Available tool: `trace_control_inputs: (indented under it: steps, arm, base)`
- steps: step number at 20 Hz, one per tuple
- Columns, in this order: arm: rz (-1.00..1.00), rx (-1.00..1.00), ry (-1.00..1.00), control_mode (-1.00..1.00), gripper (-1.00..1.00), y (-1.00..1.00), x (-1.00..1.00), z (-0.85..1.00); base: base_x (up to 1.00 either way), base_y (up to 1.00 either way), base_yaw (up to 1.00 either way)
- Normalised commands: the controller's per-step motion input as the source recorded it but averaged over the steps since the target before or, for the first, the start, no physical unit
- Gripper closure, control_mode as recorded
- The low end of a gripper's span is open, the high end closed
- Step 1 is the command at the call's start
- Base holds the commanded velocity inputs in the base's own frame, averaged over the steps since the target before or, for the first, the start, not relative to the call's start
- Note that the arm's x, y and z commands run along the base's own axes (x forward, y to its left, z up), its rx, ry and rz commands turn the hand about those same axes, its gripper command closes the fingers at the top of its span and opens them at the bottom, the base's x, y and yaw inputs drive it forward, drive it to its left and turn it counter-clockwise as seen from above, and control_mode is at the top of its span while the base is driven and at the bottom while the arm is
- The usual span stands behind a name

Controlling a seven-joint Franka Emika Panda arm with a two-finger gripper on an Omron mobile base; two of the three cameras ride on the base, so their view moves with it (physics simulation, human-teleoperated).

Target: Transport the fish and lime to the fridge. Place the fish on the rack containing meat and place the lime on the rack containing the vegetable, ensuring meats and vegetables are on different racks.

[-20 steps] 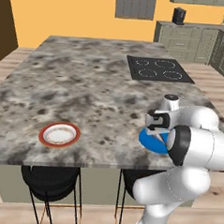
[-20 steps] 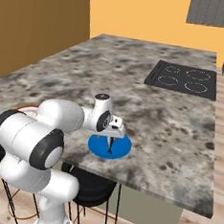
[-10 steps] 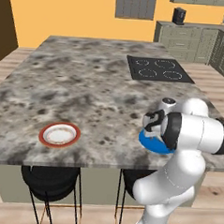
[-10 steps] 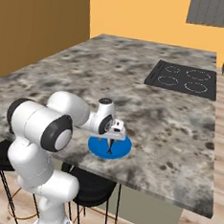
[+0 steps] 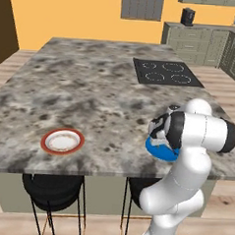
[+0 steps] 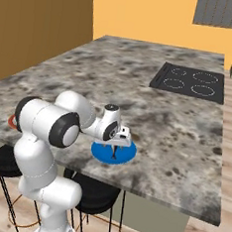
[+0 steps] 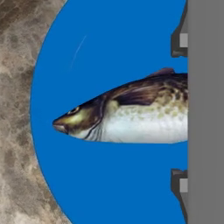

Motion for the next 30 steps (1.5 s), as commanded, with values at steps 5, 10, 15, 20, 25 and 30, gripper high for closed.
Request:
trace_control_inputs:
  steps: [5,10,15,20,25,30]
  arm:
    - [0.01,0.01,0.03,-1.0,1.0,0.0,-0.09,-0.36]
    - [0.0,0.0,0.01,-1.0,1.0,0.0,-0.16,-0.18]
    - [0.0,0.0,0.06,-1.0,1.0,-0.02,0.0,-0.36]
    - [0.0,0.0,0.08,-1.0,1.0,-0.01,-0.04,-0.27]
    - [-0.01,0.01,-0.1,-1.0,1.0,-0.06,-0.52,0.26]
    - [-0.03,0.04,-0.04,-1.0,1.0,-0.07,-0.86,0.84]
  base:
    - [0.0,0.0,0.0]
    - [0.0,0.0,0.0]
    - [0.0,0.0,0.0]
    - [0.0,0.0,0.0]
    - [0.0,0.0,0.0]
    - [0.0,0.0,0.0]
